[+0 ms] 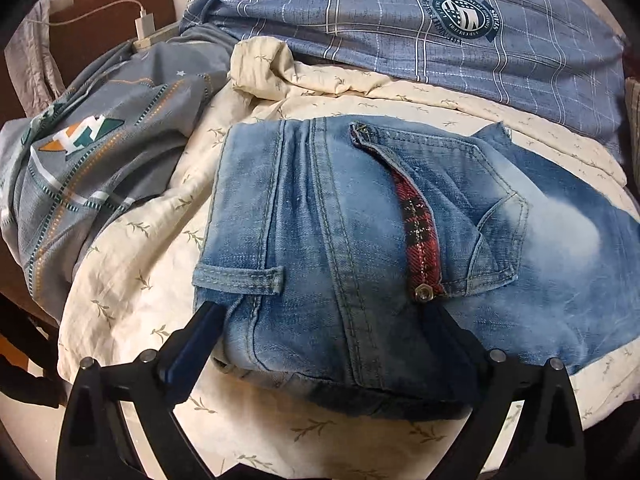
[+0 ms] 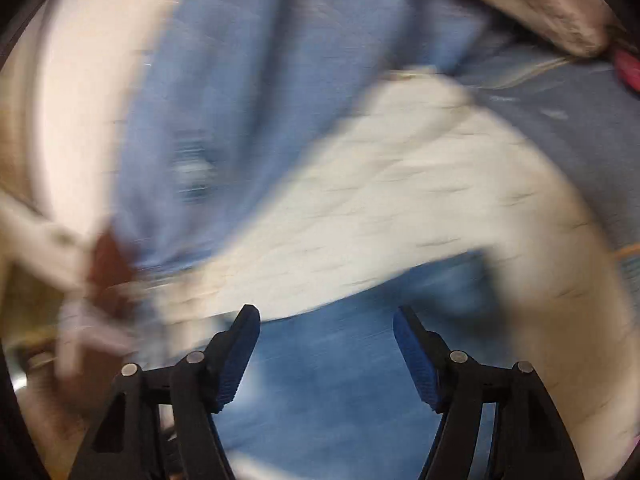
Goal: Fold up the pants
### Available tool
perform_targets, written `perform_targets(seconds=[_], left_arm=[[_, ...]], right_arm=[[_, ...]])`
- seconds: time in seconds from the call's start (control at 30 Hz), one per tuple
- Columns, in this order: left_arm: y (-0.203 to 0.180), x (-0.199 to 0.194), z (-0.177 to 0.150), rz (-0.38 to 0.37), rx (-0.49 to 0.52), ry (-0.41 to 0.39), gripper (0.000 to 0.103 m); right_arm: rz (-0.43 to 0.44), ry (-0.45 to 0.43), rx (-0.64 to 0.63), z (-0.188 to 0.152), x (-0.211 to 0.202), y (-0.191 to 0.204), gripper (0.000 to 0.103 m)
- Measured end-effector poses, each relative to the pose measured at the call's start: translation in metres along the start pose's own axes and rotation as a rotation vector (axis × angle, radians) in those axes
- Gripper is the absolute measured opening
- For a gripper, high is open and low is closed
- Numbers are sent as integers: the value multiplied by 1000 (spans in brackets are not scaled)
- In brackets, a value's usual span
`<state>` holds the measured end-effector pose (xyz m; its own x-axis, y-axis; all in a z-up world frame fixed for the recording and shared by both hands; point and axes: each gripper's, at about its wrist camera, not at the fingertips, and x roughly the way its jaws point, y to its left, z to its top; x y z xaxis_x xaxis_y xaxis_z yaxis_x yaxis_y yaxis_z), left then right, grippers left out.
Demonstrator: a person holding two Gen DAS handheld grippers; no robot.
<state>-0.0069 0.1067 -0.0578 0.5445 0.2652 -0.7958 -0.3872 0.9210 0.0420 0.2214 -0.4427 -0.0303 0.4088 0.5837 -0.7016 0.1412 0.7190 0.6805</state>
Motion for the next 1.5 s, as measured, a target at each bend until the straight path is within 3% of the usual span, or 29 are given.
perform_targets(seconds=[0.03, 0.07, 0.13, 0.23, 0.27, 0.3, 0.33, 0.4, 0.43, 0.47, 0.5, 0.57, 0.67, 0.7, 0.8, 0.87, 1.03, 1.07, 1.1, 1.13, 1.23, 1.27, 1.33, 1.43, 1.5], left_arm=[[4, -7, 1, -23, -15, -5, 99], [8, -16, 2, -44, -38, -26, 99], [15, -35, 12, -90, -89, -87, 99], [14, -53, 28, -151, -130, -165, 99], [11, -54, 35, -167, -130, -173, 99], [7, -52, 40, -159, -120, -172, 99], [5, -48, 44, -126, -110, -177, 99], [3, -36, 45, -22, -100, -165, 99], [2, -21, 43, 48, -87, -118, 99], [0, 4, 36, 96, -57, -17, 98], [0, 22, 29, 100, -52, 37, 98], [9, 29, 19, 60, -101, 3, 99], [8, 29, 20, 59, -82, -1, 99], [10, 29, 18, 51, -90, -6, 100], [12, 29, 16, 39, -85, -19, 100], [13, 28, 14, 30, -79, -28, 100], [14, 30, 18, 16, -83, -30, 100], [14, 31, 18, 15, -83, -31, 100], [14, 30, 18, 14, -82, -32, 100], [14, 29, 17, 14, -81, -33, 100], [15, 29, 16, 9, -84, -36, 100], [15, 29, 16, 11, -81, -37, 100], [12, 28, 15, 21, -71, -44, 100], [14, 27, 15, 15, -72, -48, 100], [14, 28, 15, 15, -72, -47, 100]], right_arm=[[86, -43, 85, -2, -5, -15, 67], [89, -66, 97, -6, -14, -16, 67], [10, -78, 10, -10, -24, 1, 71], [52, -112, -79, -18, -34, 15, 82], [-46, -77, -108, -17, -23, 15, 86], [-197, -19, -100, -16, -10, 9, 86], [-222, -15, -89, -18, -10, 6, 85], [-194, -90, -159, -22, -27, 31, 85], [-212, -125, -195, -23, -34, 44, 85], [-220, -167, -253, -26, -43, 66, 85], [-190, -181, -321, -28, -46, 92, 85], [-101, -125, -455, -35, -36, 147, 85], [62, 94, -592, -53, 28, 222, 85], [73, 153, -655, -62, 59, 250, 85], [72, 281, -776, -84, 144, 306, 85], [11, 345, -821, -96, 195, 325, 85], [-106, 506, -896, -123, 252, 314, 84], [-138, 477, -938, -129, 248, 314, 78], [-148, 466, -943, -131, 248, 315, 41], [-154, 439, -947, -133, 244, 320, 25], [-272, 267, -1170, -171, 220, 342, 23], [-295, 237, -1190, -178, 222, 340, 23], [-324, 262, -1153, -174, 234, 324, 23], [-311, 223, -1139, -170, 228, 326, 23], [-274, 254, -1076, -162, 235, 320, 26]])
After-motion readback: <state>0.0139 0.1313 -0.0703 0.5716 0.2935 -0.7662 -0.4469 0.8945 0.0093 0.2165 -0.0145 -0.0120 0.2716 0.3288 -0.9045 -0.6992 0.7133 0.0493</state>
